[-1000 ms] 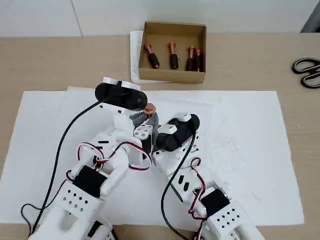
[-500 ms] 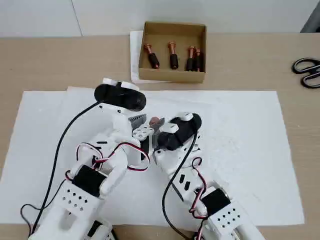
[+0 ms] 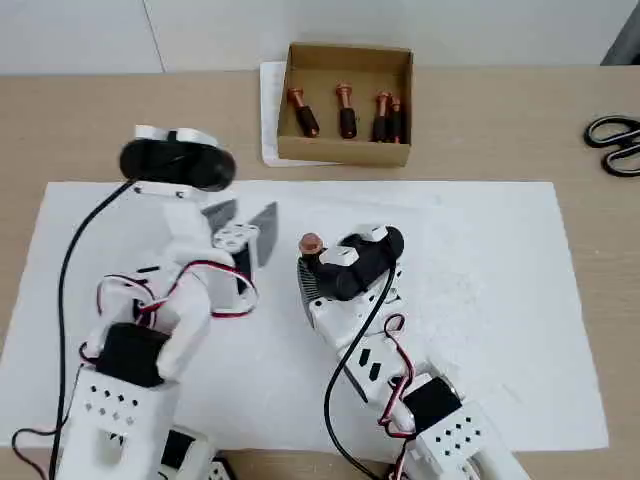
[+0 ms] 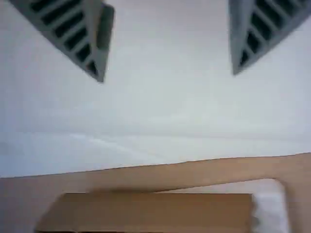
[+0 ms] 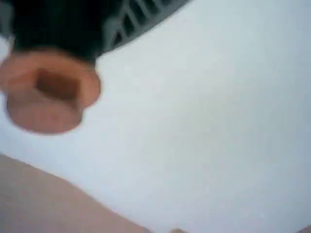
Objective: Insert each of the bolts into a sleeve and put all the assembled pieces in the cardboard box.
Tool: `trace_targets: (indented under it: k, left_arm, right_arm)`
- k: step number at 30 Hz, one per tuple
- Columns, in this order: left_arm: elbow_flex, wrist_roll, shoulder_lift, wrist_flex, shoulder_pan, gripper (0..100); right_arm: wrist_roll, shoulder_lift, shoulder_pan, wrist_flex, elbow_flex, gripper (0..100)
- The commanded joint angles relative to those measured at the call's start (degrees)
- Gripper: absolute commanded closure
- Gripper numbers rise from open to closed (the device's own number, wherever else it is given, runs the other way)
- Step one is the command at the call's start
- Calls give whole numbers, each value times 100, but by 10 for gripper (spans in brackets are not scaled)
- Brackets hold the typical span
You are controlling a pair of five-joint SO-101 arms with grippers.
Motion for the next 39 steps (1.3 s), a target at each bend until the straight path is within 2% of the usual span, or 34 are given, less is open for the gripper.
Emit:
trace_targets:
  k: [1,4,8,11,14,23,29,35,39]
  left_arm:
    - [-224,-237,-79,123,-905,837]
    - [-207,-765,-70,431,-1829,837]
    - [-198,-1723,-35,905,-2901,837]
    - [-127,-2119,-35,1292,-3402,837]
    - [119,-2189,-62,1512,-3701,837]
    - [760,-2189,-70,1521,-3789,838]
    - [760,-2189,-70,1565,-3807,840]
    - [743,-2189,-70,1653,-3807,840]
    - [734,-2189,-70,1723,-3807,840]
  right_arm:
    - [-9,-31,242,-101,-132,995]
    - [-9,382,699,22,-519,995]
    - [62,1402,1305,971,-1916,995]
    - [466,2387,1657,1622,-3393,995]
    - [782,3556,1842,2176,-4985,995]
    - [1108,7767,1921,3662,-10180,995]
    - [1081,10510,1982,4154,-13389,995]
    - [1073,12532,2062,4154,-15719,995]
    - [1073,13446,2062,4163,-16624,995]
